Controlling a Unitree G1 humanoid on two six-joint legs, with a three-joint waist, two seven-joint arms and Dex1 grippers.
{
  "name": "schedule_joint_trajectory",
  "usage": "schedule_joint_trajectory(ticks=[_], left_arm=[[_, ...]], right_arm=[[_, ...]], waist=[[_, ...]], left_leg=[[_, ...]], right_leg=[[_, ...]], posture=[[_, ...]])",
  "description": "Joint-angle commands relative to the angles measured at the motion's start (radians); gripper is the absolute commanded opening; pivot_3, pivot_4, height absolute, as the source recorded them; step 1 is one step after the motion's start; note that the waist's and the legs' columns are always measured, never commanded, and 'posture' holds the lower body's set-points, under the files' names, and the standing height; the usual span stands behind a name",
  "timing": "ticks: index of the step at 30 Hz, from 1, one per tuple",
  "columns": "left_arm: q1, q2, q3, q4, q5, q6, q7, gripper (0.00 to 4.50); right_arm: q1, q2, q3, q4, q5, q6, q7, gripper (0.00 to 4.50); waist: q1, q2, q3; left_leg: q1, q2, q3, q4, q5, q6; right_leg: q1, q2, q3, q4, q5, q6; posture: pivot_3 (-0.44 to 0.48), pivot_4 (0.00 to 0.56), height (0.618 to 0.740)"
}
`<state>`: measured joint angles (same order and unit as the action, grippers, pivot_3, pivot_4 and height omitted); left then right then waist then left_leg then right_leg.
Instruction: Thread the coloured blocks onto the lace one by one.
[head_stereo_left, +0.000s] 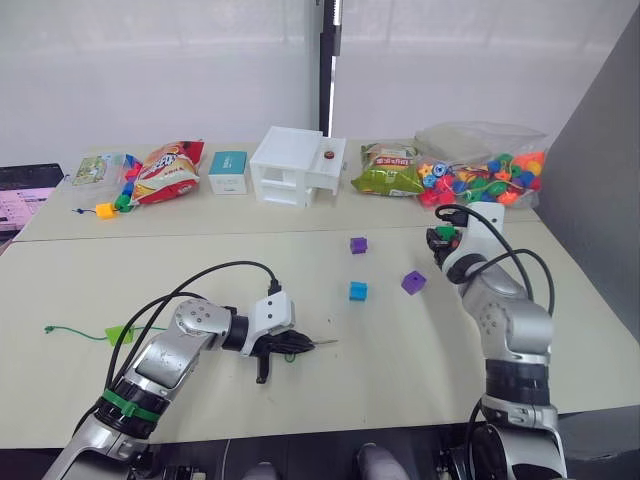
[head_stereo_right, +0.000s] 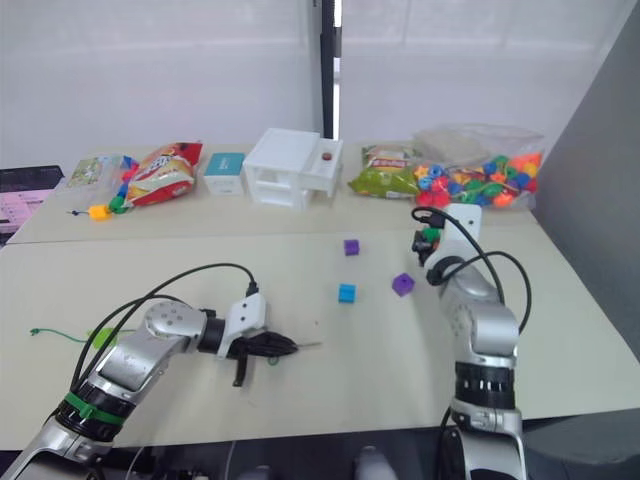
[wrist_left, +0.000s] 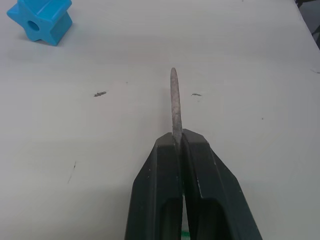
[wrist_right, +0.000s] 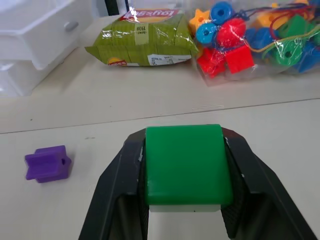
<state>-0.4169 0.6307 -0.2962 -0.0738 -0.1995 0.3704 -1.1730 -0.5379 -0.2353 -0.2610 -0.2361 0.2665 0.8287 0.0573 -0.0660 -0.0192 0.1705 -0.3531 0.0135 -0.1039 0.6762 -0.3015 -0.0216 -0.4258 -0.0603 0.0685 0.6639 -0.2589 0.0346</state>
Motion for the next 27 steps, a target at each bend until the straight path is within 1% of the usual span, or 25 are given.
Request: schedule_joint_trajectory(ticks=[1, 4, 6, 8, 10, 11, 14, 17, 19, 21, 25, 26, 27], left_arm=[[-0.010, 0.009, 0.020, -0.008, -0.008, -0.024, -0.009, 0.00], [-0.012, 0.009, 0.021, -0.001, -0.007, -0.030, -0.011, 0.00], [-0.011, 0.009, 0.023, 0.001, -0.011, -0.031, -0.014, 0.00], [-0.012, 0.013, 0.029, -0.001, -0.018, -0.027, -0.018, 0.00], [-0.014, 0.019, 0.036, -0.007, -0.025, -0.021, -0.023, 0.00], [-0.015, 0.021, 0.042, -0.011, -0.031, -0.016, -0.026, 0.00], [-0.015, 0.030, 0.056, -0.024, -0.048, 0.001, -0.033, 0.00], [-0.001, 0.054, 0.069, -0.052, -0.064, 0.023, -0.043, 0.00], [0.010, 0.068, 0.073, -0.069, -0.073, 0.035, -0.047, 0.00], [0.017, 0.078, 0.076, -0.079, -0.075, 0.043, -0.048, 0.00], [0.024, 0.093, 0.083, -0.102, -0.087, 0.059, -0.047, 0.00], [0.026, 0.097, 0.084, -0.110, -0.091, 0.065, -0.044, 0.00], [0.028, 0.099, 0.084, -0.117, -0.093, 0.069, -0.041, 0.00]], right_arm=[[0.066, 0.018, 0.008, -0.298, 0.091, 0.154, -0.009, 1.21], [0.158, 0.052, 0.049, -0.502, 0.160, 0.294, -0.015, 1.21], [0.228, 0.095, 0.091, -0.627, 0.211, 0.385, -0.027, 1.21], [0.282, 0.127, 0.157, -0.716, 0.240, 0.462, -0.042, 1.21], [0.327, 0.167, 0.216, -0.762, 0.250, 0.514, -0.062, 1.21], [0.350, 0.169, 0.255, -0.770, 0.240, 0.522, -0.074, 1.21], [0.406, 0.143, 0.378, -0.747, 0.193, 0.498, -0.099, 1.21], [0.467, 0.086, 0.564, -0.610, 0.083, 0.333, -0.113, 1.21], [0.480, 0.078, 0.599, -0.523, 0.026, 0.231, -0.116, 1.21], [0.491, 0.076, 0.607, -0.454, -0.013, 0.157, -0.116, 1.21], [0.527, 0.093, 0.631, -0.371, -0.035, 0.084, -0.089, 1.21], [0.535, 0.097, 0.626, -0.371, -0.038, 0.070, -0.086, 2.01], [0.540, 0.095, 0.617, -0.380, -0.039, 0.063, -0.080, 2.27]], waist=[[0.001, 0.000, 0.000], [0.002, 0.000, 0.000], [0.003, 0.000, 0.000], [0.003, 0.000, 0.000], [0.003, 0.000, 0.000], [0.002, 0.000, 0.000], [0.003, 0.000, 0.000], [0.001, 0.000, 0.000], [-0.001, 0.000, 0.000], [0.000, 0.000, 0.000], [0.000, 0.000, 0.000], [0.000, 0.000, 0.000], [0.000, 0.000, 0.000]], left_leg=[[0.000, 0.000, 0.000, 0.000, 0.000, 0.000], [0.000, 0.000, 0.000, 0.000, 0.000, 0.000], [0.000, 0.000, 0.000, 0.000, 0.000, 0.000], [0.000, 0.000, -0.001, 0.000, 0.000, 0.000], [0.000, 0.000, -0.001, 0.000, 0.000, 0.000], [0.000, 0.000, -0.001, 0.000, 0.000, 0.000], [0.000, 0.000, -0.001, 0.001, 0.000, 0.000], [0.001, 0.000, -0.001, 0.000, 0.000, 0.000], [0.001, 0.000, 0.000, 0.000, 0.000, 0.000], [0.001, 0.000, 0.000, 0.000, 0.000, 0.000], [0.001, 0.000, 0.000, 0.000, 0.000, 0.000], [0.001, 0.000, -0.001, 0.000, 0.000, 0.000], [0.001, 0.000, -0.001, 0.001, 0.000, 0.000]], right_leg=[[0.000, 0.000, 0.000, 0.000, 0.000, 0.000], [0.000, 0.000, 0.000, 0.000, 0.000, 0.000], [0.000, 0.000, 0.000, 0.000, 0.000, 0.000], [0.000, 0.000, 0.000, 0.000, 0.000, 0.000], [0.000, 0.000, 0.000, 0.000, 0.000, 0.000], [0.000, 0.000, 0.000, 0.000, 0.000, 0.000], [0.001, 0.000, 0.000, -0.001, 0.000, 0.000], [0.001, 0.000, 0.000, -0.001, 0.000, 0.000], [0.001, 0.000, 0.000, -0.002, 0.000, 0.001], [0.001, 0.001, 0.000, -0.003, 0.000, 0.001], [0.001, 0.001, 0.000, -0.002, 0.000, 0.001], [0.001, 0.001, 0.000, -0.002, 0.000, 0.001], [0.001, 0.001, 0.000, -0.003, 0.000, 0.001]], posture=[[0.000, 0.150, 0.740], [0.000, 0.150, 0.740], [0.000, 0.150, 0.740], [0.000, 0.150, 0.740], [0.000, 0.150, 0.740], [0.000, 0.150, 0.740], [0.000, 0.150, 0.740], [0.000, 0.150, 0.740], [0.000, 0.150, 0.740], [0.000, 0.150, 0.740], [0.000, 0.150, 0.740], [0.000, 0.150, 0.740], [0.000, 0.150, 0.740]])
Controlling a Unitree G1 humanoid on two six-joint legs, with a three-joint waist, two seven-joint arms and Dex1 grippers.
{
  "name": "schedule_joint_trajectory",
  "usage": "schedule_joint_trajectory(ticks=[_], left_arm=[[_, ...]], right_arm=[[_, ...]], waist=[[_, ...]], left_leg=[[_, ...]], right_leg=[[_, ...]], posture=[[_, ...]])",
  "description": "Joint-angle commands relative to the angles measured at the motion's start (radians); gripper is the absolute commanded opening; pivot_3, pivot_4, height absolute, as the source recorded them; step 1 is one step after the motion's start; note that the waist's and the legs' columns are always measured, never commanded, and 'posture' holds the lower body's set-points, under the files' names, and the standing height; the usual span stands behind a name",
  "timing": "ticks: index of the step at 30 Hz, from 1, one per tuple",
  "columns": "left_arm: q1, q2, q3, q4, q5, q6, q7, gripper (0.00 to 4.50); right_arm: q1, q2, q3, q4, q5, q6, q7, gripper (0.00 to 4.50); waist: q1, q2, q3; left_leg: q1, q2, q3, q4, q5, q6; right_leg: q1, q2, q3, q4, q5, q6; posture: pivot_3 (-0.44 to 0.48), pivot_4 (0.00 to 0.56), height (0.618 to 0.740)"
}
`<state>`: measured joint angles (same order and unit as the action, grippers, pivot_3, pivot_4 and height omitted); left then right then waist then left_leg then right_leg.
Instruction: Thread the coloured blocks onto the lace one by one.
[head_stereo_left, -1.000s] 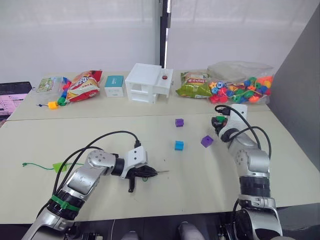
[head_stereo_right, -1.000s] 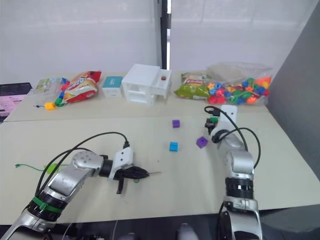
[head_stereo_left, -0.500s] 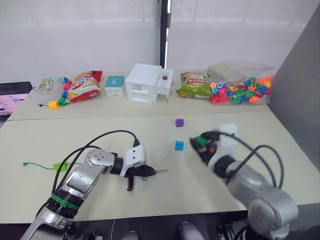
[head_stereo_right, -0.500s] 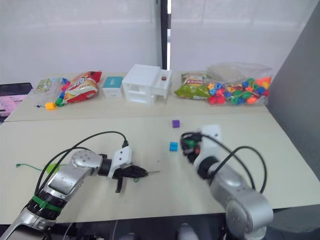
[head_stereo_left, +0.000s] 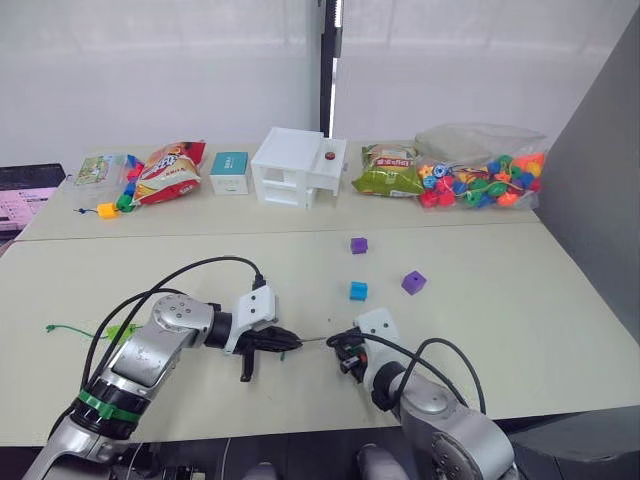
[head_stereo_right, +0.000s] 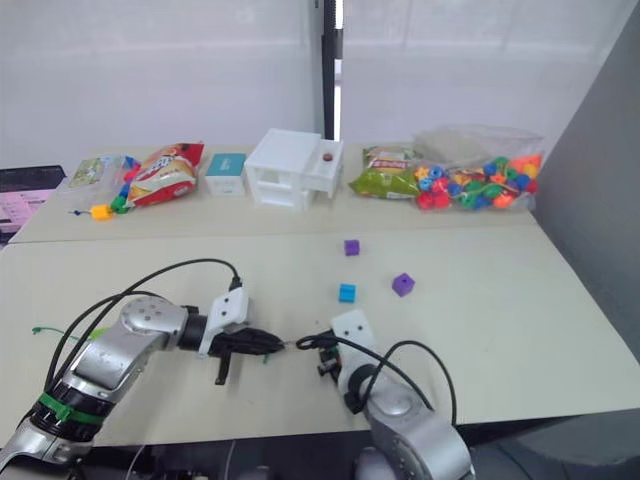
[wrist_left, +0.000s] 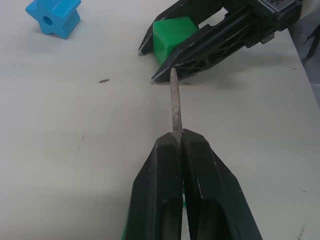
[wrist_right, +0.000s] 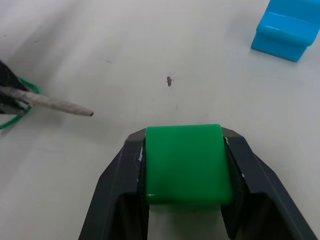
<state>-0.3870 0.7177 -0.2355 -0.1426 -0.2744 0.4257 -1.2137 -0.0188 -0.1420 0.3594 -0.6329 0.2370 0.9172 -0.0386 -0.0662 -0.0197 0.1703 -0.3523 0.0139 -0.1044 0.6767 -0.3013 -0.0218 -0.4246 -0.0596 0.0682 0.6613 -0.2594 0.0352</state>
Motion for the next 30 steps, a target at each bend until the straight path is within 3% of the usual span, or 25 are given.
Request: schedule_joint_trajectory(ticks=[1, 6, 7, 9, 13, 16, 18, 22, 30], left_arm=[[0.000, 0.014, 0.025, -0.053, -0.020, 0.018, 0.004, 0.00], [0.015, 0.014, 0.038, -0.083, -0.029, 0.044, 0.024, 0.00], [0.022, 0.015, 0.041, -0.089, -0.029, 0.046, 0.028, 0.00], [0.036, 0.017, 0.050, -0.107, -0.033, 0.054, 0.035, 0.00], [0.066, 0.034, 0.076, -0.166, -0.063, 0.091, 0.044, 0.00], [0.090, 0.063, 0.073, -0.215, -0.080, 0.114, 0.035, 0.00], [0.105, 0.078, 0.073, -0.249, -0.092, 0.129, 0.032, 0.00], [0.153, 0.123, 0.084, -0.337, -0.125, 0.169, 0.032, 0.00], [0.185, 0.152, 0.096, -0.386, -0.125, 0.199, 0.087, 0.00]], right_arm=[[0.023, -0.001, -0.016, 0.004, -0.005, -0.031, 0.028, 2.60], [0.005, -0.065, -0.088, -0.111, 0.070, 0.003, 0.140, 4.31], [-0.013, -0.097, -0.117, -0.142, 0.100, 0.025, 0.180, 4.48], [-0.063, -0.179, -0.181, -0.189, 0.180, 0.069, 0.285, 4.48], [-0.222, -0.454, -0.250, -0.161, 0.389, 0.109, 0.658, 4.48], [-0.348, -0.617, -0.130, -0.021, 0.352, 0.005, 0.915, 4.48], [-0.419, -0.669, -0.044, 0.079, 0.284, -0.101, 1.041, 4.48], [-0.603, -0.652, 0.138, 0.417, 0.024, -0.464, 1.221, 4.48], [-0.741, -0.518, 0.195, 0.812, -0.142, -0.819, 1.375, 4.48]], waist=[[0.000, 0.000, 0.000], [0.005, 0.000, 0.000], [0.006, 0.000, 0.000], [0.007, 0.000, 0.000], [0.006, 0.000, 0.001], [0.005, 0.000, 0.001], [0.006, 0.000, 0.001], [0.003, 0.000, 0.001], [0.013, 0.000, 0.001]], left_leg=[[0.000, 0.000, 0.000, 0.000, 0.000, 0.000], [0.000, 0.000, 0.000, 0.000, 0.000, 0.000], [0.000, 0.000, 0.000, 0.001, 0.000, 0.000], [0.000, 0.000, 0.000, 0.000, 0.000, 0.000], [0.000, 0.000, 0.000, 0.000, 0.000, 0.000], [0.000, 0.001, 0.000, 0.000, 0.000, 0.000], [0.000, 0.001, 0.000, 0.000, 0.000, 0.000], [0.000, 0.001, 0.001, 0.000, 0.000, 0.000], [-0.001, 0.000, 0.001, 0.000, 0.000, 0.000]], right_leg=[[0.000, 0.000, 0.000, 0.000, 0.000, 0.000], [0.001, 0.000, 0.000, -0.001, 0.000, 0.000], [0.001, 0.000, 0.000, -0.001, 0.000, 0.000], [0.000, 0.000, 0.000, -0.001, 0.000, 0.000], [0.002, 0.000, 0.000, -0.004, 0.000, 0.000], [0.002, 0.001, -0.001, -0.004, 0.000, 0.000], [0.003, 0.001, -0.001, -0.006, 0.000, 0.000], [0.002, 0.000, -0.001, -0.006, 0.000, 0.000], [0.001, -0.001, 0.000, -0.004, 0.000, 0.000]], posture=[[0.000, 0.150, 0.740], [0.000, 0.150, 0.740], [0.000, 0.150, 0.740], [0.000, 0.150, 0.740], [0.000, 0.150, 0.740], [0.000, 0.150, 0.740], [0.000, 0.150, 0.740], [0.000, 0.150, 0.740], [0.000, 0.150, 0.740]])
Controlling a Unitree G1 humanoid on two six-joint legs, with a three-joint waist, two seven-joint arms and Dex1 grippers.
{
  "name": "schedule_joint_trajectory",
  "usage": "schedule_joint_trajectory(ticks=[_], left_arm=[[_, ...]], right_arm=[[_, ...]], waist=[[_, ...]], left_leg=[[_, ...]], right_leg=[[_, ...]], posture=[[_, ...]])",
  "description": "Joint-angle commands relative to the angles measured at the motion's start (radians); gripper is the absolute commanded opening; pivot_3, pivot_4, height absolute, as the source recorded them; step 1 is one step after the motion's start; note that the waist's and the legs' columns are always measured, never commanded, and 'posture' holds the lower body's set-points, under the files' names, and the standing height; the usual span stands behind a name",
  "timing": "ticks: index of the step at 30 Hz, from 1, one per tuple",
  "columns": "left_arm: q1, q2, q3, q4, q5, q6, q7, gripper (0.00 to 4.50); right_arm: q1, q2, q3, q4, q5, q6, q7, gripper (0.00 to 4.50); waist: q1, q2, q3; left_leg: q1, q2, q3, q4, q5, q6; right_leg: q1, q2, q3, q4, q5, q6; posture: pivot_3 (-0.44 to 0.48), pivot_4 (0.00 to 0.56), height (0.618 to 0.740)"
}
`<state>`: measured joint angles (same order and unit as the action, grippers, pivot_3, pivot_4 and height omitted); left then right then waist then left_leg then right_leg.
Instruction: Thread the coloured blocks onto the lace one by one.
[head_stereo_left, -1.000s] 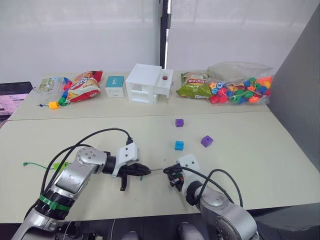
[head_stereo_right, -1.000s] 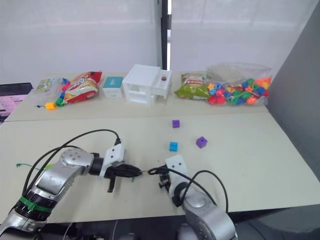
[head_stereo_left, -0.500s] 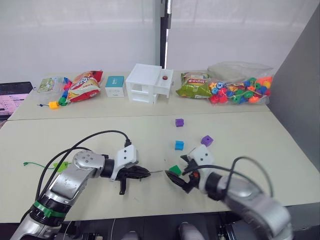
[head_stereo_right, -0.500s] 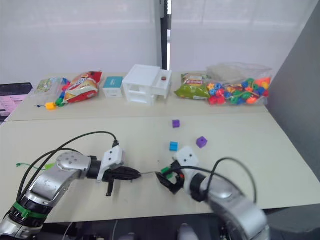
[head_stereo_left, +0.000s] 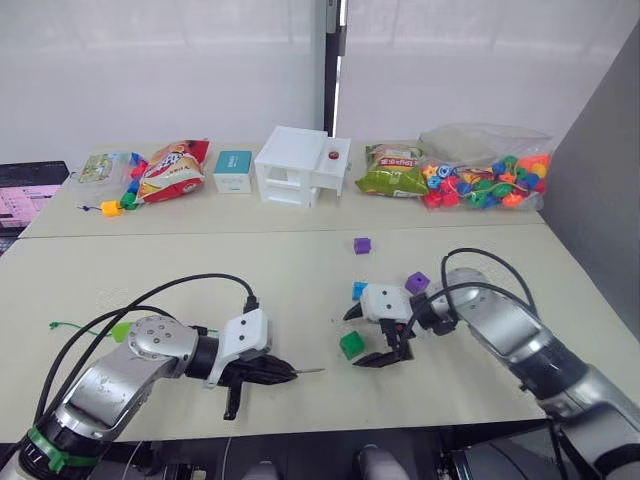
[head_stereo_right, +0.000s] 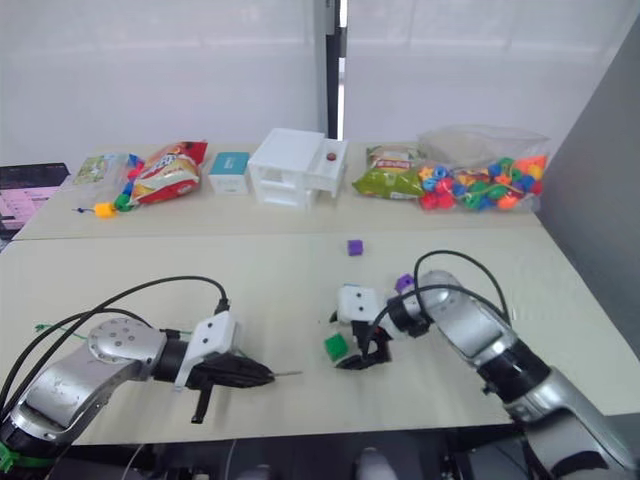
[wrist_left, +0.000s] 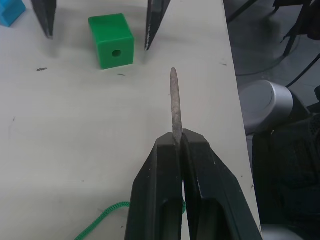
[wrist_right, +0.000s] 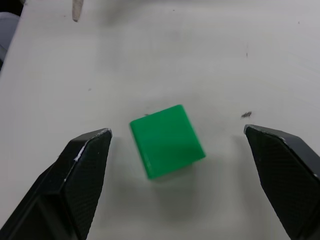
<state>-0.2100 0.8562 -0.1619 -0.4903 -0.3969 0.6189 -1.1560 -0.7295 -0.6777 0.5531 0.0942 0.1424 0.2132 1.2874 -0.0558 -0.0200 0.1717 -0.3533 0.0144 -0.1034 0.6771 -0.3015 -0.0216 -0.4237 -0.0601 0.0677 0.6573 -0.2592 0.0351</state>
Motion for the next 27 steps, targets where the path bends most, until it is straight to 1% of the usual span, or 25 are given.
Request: schedule_joint_trajectory(ticks=[1, 4, 6, 7, 10, 13, 17, 21, 27], left_arm=[[0.008, 0.013, 0.021, -0.040, 0.006, 0.004, 0.041, 0.00], [-0.007, 0.000, 0.025, -0.040, -0.005, 0.029, 0.077, 0.00], [-0.013, 0.000, 0.024, -0.043, -0.012, 0.036, 0.085, 0.00], [-0.017, 0.000, 0.020, -0.038, -0.007, 0.035, 0.092, 0.00], [-0.040, -0.006, 0.005, -0.023, 0.003, 0.037, 0.103, 0.00], [-0.074, -0.019, -0.014, -0.005, 0.010, 0.050, 0.118, 0.00], [-0.145, -0.039, -0.090, 0.061, 0.073, 0.031, 0.122, 0.00], [-0.182, -0.046, -0.168, 0.097, 0.134, 0.004, 0.108, 0.00], [-0.229, -0.088, -0.216, 0.126, 0.172, -0.007, 0.114, 0.00]], right_arm=[[-0.034, 0.026, 0.002, 0.114, -0.061, -0.142, 0.059, 4.24], [-0.030, 0.045, -0.016, 0.155, -0.074, -0.173, 0.079, 3.33], [-0.020, 0.048, -0.025, 0.164, -0.082, -0.184, 0.086, 2.64], [-0.011, 0.046, -0.030, 0.165, -0.087, -0.189, 0.083, 2.25], [0.020, 0.044, -0.054, 0.146, -0.089, -0.168, 0.058, 1.25], [0.054, 0.045, -0.078, 0.093, -0.086, -0.118, 0.035, 1.20], [0.162, 0.062, -0.107, -0.121, -0.067, 0.082, -0.055, 1.20], [0.201, 0.053, -0.086, -0.192, -0.136, 0.159, -0.106, 1.20], [0.225, 0.051, -0.075, -0.273, -0.142, 0.239, -0.114, 1.20]], waist=[[0.005, 0.000, 0.000], [0.012, 0.000, 0.000], [0.011, 0.000, 0.000], [0.011, 0.000, 0.000], [0.012, 0.000, 0.000], [0.014, 0.000, 0.000], [0.014, 0.000, 0.000], [0.006, 0.000, 0.000], [0.012, 0.000, 0.000]], left_leg=[[0.000, 0.000, 0.000, 0.000, 0.000, 0.000], [0.000, 0.000, 0.000, 0.000, 0.000, 0.000], [0.000, 0.000, 0.000, 0.000, 0.000, 0.000], [0.000, 0.000, 0.000, 0.000, 0.000, 0.000], [0.001, 0.000, 0.000, 0.000, 0.000, 0.000], [0.001, 0.000, 0.000, 0.001, 0.000, 0.000], [0.001, 0.000, 0.000, 0.001, 0.000, 0.000], [0.002, 0.000, 0.000, 0.001, 0.000, 0.000], [0.002, 0.000, -0.001, 0.001, 0.000, 0.000]], right_leg=[[0.000, 0.000, 0.000, 0.000, 0.000, 0.000], [0.000, 0.000, 0.000, 0.000, 0.000, 0.000], [0.000, 0.000, 0.000, 0.000, 0.000, 0.000], [0.000, 0.000, 0.000, 0.000, 0.000, 0.000], [0.001, 0.000, 0.000, 0.000, 0.000, 0.000], [0.001, 0.000, 0.000, 0.001, 0.000, 0.000], [0.000, 0.000, 0.000, 0.003, 0.000, 0.000], [0.000, 0.001, 0.000, 0.006, 0.000, 0.000], [0.000, 0.001, 0.000, 0.005, 0.000, 0.000]], posture=[[0.000, 0.150, 0.740], [0.000, 0.150, 0.740], [0.000, 0.150, 0.740], [0.000, 0.150, 0.740], [0.000, 0.150, 0.740], [0.000, 0.150, 0.740], [0.000, 0.150, 0.740], [0.000, 0.150, 0.740], [0.000, 0.150, 0.740]])
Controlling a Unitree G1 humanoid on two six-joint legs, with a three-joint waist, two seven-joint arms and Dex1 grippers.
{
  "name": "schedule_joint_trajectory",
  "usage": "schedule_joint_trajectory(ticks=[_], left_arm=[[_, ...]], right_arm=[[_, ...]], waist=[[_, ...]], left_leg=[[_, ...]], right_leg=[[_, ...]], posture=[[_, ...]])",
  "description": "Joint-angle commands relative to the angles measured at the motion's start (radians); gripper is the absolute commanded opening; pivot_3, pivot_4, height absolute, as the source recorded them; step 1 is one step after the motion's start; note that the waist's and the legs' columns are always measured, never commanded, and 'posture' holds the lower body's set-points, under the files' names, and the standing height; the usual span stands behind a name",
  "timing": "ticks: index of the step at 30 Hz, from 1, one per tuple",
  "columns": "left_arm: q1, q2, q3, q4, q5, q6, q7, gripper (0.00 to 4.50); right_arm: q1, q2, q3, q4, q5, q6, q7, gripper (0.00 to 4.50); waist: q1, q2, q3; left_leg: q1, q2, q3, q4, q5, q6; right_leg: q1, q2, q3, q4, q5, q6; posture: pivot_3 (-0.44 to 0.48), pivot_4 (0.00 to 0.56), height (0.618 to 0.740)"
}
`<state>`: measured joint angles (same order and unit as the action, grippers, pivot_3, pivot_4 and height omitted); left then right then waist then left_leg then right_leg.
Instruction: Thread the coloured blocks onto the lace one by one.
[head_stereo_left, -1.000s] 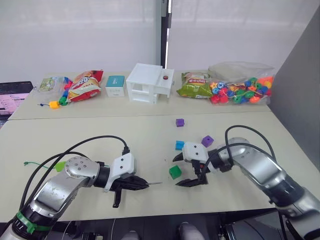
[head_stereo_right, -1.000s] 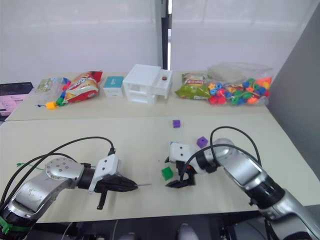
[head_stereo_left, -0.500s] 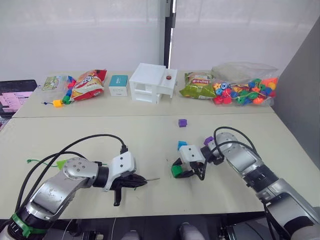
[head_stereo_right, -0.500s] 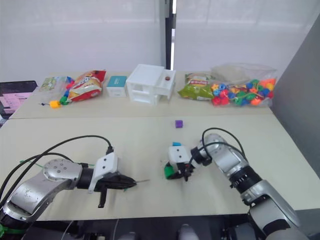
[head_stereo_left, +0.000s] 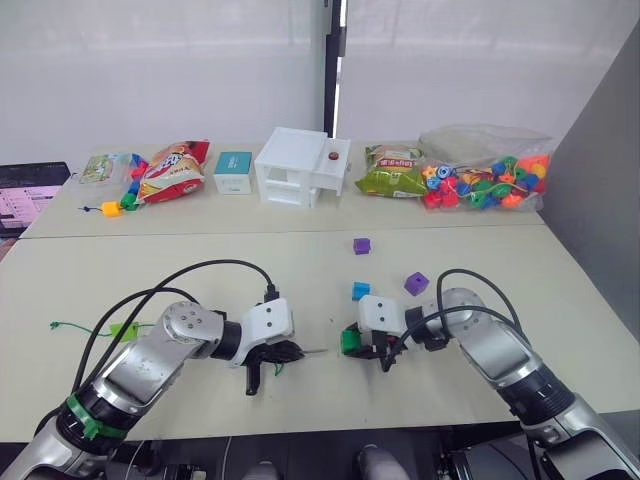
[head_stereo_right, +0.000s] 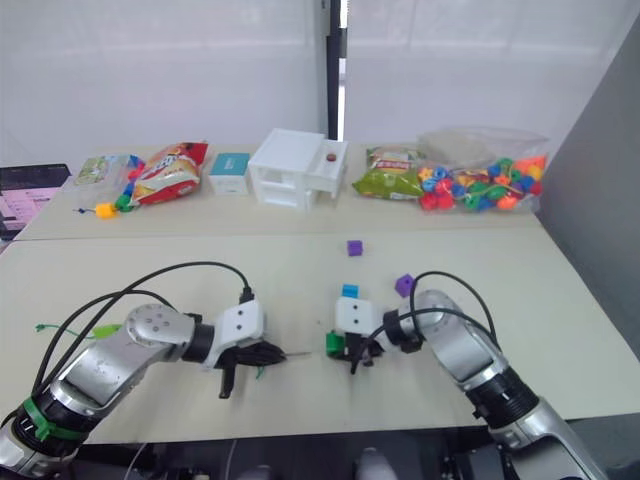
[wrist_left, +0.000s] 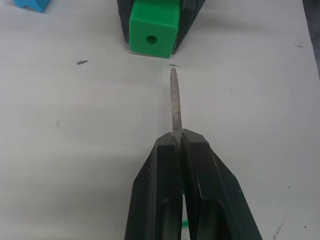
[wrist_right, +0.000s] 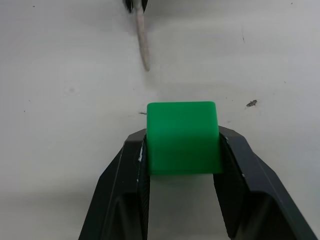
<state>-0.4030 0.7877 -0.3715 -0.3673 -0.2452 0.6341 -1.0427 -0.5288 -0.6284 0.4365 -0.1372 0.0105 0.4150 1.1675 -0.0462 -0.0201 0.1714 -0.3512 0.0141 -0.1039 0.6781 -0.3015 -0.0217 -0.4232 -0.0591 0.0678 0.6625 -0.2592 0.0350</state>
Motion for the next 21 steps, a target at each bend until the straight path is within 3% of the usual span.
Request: schedule_joint_trajectory(ticks=[1, 21], left_arm=[[-0.047, -0.031, -0.009, 0.012, 0.024, -0.023, 0.001, 0.00], [-0.059, -0.041, -0.026, -0.011, 0.056, 0.008, -0.030, 0.00]], right_arm=[[0.026, 0.005, 0.044, -0.058, -0.002, 0.054, 0.011, 1.20], [0.001, 0.011, 0.060, -0.076, 0.000, 0.101, 0.017, 1.20]], waist=[[0.002, 0.000, 0.000], [0.000, 0.000, 0.000]], left_leg=[[0.000, 0.000, 0.000, 0.000, 0.000, 0.000], [0.000, 0.000, 0.000, 0.000, 0.000, 0.000]], right_leg=[[0.000, 0.000, 0.000, 0.000, 0.000, 0.000], [0.000, 0.000, 0.000, 0.000, 0.000, 0.000]], posture=[[0.000, 0.150, 0.740], [0.000, 0.150, 0.740]])
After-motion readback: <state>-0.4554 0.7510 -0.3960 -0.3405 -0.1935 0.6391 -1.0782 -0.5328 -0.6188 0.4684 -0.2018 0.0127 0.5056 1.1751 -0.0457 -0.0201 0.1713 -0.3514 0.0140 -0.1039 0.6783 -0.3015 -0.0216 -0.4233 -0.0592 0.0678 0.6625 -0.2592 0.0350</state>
